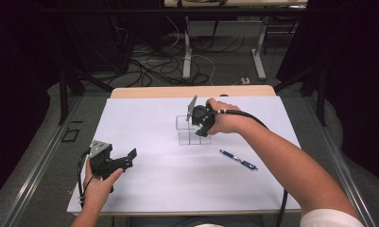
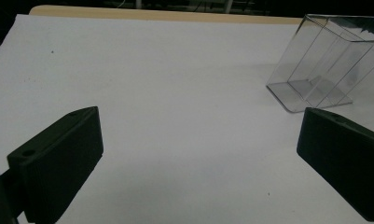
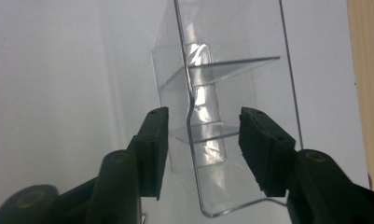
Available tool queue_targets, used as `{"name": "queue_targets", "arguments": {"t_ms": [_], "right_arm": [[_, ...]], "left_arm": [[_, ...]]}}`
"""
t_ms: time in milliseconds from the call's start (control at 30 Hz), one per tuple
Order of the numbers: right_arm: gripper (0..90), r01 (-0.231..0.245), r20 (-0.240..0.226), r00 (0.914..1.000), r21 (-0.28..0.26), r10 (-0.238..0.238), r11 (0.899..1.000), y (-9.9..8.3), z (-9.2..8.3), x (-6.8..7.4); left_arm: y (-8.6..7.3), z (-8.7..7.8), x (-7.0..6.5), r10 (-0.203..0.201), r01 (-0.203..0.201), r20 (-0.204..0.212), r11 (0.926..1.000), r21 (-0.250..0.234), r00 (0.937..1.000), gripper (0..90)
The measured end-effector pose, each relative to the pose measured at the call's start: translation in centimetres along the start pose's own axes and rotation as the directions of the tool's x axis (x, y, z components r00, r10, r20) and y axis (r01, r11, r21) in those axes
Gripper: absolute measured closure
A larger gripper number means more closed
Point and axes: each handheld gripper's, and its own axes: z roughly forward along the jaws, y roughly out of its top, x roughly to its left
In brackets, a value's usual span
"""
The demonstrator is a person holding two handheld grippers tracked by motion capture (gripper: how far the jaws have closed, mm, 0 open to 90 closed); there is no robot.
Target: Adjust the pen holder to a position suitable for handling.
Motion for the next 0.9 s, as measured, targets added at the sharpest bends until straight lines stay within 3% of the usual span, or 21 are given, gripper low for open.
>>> {"name": "queue_targets", "arguments": {"t_ms": [67,100,267,400,467,500,533,700,800,833,900], "right_arm": [[48.7,-0.008,0.006,1.0,-0.003,0.008,1.0,-0.2,-0.1,0.0],[46.7,-0.05,0.009,0.9987,-0.023,0.05,0.999,-0.7,-0.4,0.0],[44.5,-0.085,0.029,0.9958,-0.038,0.087,0.996,-1.5,-0.9,0.0],[44.4,-0.193,0.02,0.9806,-0.087,0.195,0.977,-2.5,-1.7,0.4],[44.5,-0.213,0.023,0.9761,-0.099,0.216,0.972,-2.8,-1.9,0.5],[43.4,-0.258,0.009,0.9653,-0.123,0.261,0.958,-3.1,-2.2,0.6],[42.3,-0.277,0.003,0.9599,-0.133,0.28,0.951,-3.3,-2.4,0.7],[36.4,-0.329,0.005,0.9428,-0.144,0.333,0.933,-4.2,-3.3,1.2],[36.6,-0.333,0.007,0.9412,-0.156,0.338,0.93,-4.6,-3.5,1.3],[37.6,-0.355,0.006,0.9325,-0.171,0.361,0.919,-5.0,-3.7,1.5],[36.8,-0.354,0.009,0.9322,-0.189,0.362,0.916,-5.4,-4.0,1.5]], "left_arm": [[0.0,0.0,0.0,-0.002,0.002,-0.001,1.0,-0.001,1.0,0.4],[0.0,0.0,0.0,-0.003,0.003,-0.001,1.0,0.0,1.0,0.4],[-0.1,0.1,0.0,-0.003,0.003,0.0,1.0,0.0,1.0,0.4],[-0.1,0.1,0.0,-0.003,0.003,-0.002,1.0,-0.002,1.0,0.4],[-0.1,0.1,0.0,0.0,0.0,-0.001,1.0,0.002,1.0,0.4],[-0.1,0.1,-0.1,-0.003,0.003,-0.001,1.0,0.0,1.0,0.4],[-0.1,0.1,-0.1,-0.004,0.004,-0.001,1.0,0.001,1.0,0.4],[-0.1,0.1,-0.1,0.0,0.0,-0.001,1.0,0.005,1.0,0.4],[-0.1,0.1,-0.1,0.001,-0.001,-0.001,1.0,0.005,1.0,0.4],[-0.1,0.1,-0.1,0.001,-0.001,0.0,1.0,0.007,1.0,0.4],[-0.1,0.2,-0.1,0.002,-0.002,-0.001,1.0,0.006,1.0,0.4]]}}
